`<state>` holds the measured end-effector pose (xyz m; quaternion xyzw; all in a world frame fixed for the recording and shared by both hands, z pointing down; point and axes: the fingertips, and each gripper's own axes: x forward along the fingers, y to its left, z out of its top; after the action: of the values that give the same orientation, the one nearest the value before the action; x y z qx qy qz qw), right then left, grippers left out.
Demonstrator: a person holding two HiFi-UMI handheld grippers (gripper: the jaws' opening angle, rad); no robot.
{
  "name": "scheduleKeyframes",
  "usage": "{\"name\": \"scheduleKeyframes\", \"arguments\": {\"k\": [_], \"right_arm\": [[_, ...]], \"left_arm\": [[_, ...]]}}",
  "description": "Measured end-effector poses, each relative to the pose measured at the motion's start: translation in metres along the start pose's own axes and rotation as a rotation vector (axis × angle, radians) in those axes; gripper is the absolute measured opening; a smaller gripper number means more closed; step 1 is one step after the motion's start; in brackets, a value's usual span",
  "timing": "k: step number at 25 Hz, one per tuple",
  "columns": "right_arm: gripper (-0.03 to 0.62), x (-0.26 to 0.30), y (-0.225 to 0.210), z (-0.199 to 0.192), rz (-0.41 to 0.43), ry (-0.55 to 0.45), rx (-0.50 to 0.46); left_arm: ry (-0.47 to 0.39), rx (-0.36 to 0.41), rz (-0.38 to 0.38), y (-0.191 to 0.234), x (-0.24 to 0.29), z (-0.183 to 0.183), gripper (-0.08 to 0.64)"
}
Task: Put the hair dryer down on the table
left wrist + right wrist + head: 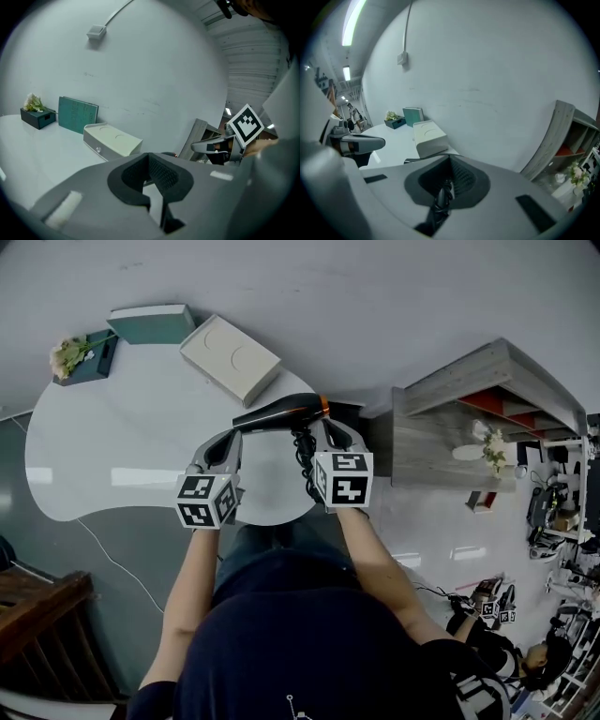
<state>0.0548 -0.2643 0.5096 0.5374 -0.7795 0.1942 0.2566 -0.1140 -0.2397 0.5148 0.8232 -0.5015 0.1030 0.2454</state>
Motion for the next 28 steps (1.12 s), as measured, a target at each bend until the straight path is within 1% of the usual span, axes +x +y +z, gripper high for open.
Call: {"name": "scheduleKeyframes", "arguments": {"k": [4, 7, 11, 15, 19, 24, 28], "right_arm": [[0.011, -0.022, -0.001, 0.023, -0.003, -0.090, -0.018], [0.011, -0.037, -0.005, 0.041, -0.005, -0.146, -0.029], [0.011, -0.061, -0.010, 0.070, -0.013, -0.237, -0.053], [0.011, -0.087, -0.015, 0.101, -0.022, -0.331, -0.080], [0.011, -0.113, -0.019, 0.130, -0.030, -0.423, -0.088], [0.011, -0.145, -0.017, 0.168, -0.029, -0.539, -0.112], [0.011, -0.167, -0.015, 0.193, -0.019, -0.611, -0.133]], "left_arm": [[-0.066, 0.054, 0.018, -0.014, -0.016, 0.024, 0.011], [-0.100, 0.096, 0.029, -0.027, -0.026, 0.045, 0.011], [-0.174, 0.146, 0.045, -0.045, -0.042, 0.084, 0.011], [-0.238, 0.188, 0.048, -0.062, -0.059, 0.118, 0.011], [-0.315, 0.228, 0.051, -0.076, -0.077, 0.150, 0.011], [-0.400, 0.273, 0.086, -0.088, -0.099, 0.192, 0.011], [-0.459, 0.303, 0.108, -0.098, -0.116, 0.223, 0.011]]}}
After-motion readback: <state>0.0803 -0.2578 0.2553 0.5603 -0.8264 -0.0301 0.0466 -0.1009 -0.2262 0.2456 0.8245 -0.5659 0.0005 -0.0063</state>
